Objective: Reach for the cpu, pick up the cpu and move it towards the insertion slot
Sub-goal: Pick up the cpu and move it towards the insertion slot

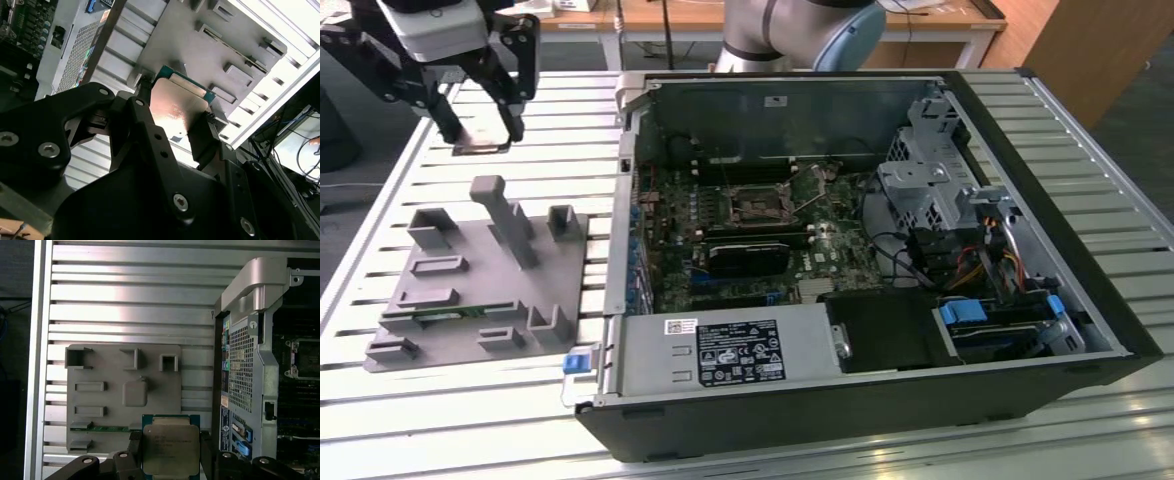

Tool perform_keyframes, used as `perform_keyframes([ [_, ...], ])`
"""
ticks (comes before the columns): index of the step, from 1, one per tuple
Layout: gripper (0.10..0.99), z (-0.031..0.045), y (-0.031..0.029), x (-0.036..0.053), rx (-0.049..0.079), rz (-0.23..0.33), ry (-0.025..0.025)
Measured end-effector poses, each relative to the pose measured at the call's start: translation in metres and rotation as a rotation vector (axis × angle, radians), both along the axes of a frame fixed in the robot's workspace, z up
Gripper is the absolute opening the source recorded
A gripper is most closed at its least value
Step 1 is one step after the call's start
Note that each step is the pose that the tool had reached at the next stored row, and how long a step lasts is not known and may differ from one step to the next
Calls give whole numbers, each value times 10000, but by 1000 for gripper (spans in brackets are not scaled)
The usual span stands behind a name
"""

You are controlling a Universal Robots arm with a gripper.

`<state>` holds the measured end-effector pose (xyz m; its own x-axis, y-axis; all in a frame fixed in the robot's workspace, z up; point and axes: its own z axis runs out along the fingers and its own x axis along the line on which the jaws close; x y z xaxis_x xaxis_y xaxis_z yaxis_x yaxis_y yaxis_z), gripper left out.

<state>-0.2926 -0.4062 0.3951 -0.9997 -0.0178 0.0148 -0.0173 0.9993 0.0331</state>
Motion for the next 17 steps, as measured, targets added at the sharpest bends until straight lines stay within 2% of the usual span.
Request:
perform_keyframes([
  [17,545,-3,3,466,0,0,0],
])
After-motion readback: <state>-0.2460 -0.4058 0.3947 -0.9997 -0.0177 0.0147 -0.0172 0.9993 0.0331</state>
